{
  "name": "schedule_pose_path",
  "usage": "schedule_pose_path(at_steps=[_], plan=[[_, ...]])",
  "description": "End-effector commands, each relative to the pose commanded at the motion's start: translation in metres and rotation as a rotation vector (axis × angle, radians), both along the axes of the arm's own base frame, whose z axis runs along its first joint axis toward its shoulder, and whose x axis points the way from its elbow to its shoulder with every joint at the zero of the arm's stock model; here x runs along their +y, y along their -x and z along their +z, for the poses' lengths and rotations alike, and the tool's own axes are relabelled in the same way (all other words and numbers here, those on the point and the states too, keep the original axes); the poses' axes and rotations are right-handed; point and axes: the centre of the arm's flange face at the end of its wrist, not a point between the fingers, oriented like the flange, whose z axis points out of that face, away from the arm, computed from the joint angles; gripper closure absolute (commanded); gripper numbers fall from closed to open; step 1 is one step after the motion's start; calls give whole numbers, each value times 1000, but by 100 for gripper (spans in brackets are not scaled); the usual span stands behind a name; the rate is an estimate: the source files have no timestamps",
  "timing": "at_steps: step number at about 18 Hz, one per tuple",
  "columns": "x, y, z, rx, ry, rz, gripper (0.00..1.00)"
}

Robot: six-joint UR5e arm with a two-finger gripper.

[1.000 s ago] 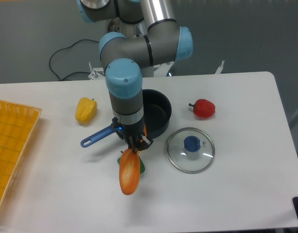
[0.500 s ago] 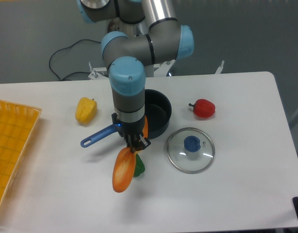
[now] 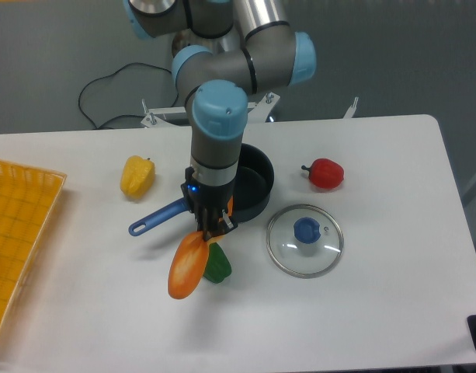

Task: Place the long bread in the pot
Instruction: 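Move the gripper with the bread over the pot opening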

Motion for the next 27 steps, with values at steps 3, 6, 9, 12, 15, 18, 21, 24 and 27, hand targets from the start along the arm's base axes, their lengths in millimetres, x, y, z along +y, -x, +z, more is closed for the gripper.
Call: schedule_pose_path(at_steps=[3,6,9,12,15,18,21,24,27], plan=[[-12,-3,-4,2,5,-26,97],[-12,-8,-10,-16,-1,-45,97],[-15,-14,-17,-29,-7,-79,97],[-22,-19,-21,-29,-5,-105,97],[-23,-20,-18,-28,-11,-110,97],[-30,-17,-27,-42,-7,-116,97],[-42,-19,-30,-47,-28,-156,97],[-46,-22,-29,-45,-35,-170,97],[-50,-24,-29,-42,-35,-182,97]])
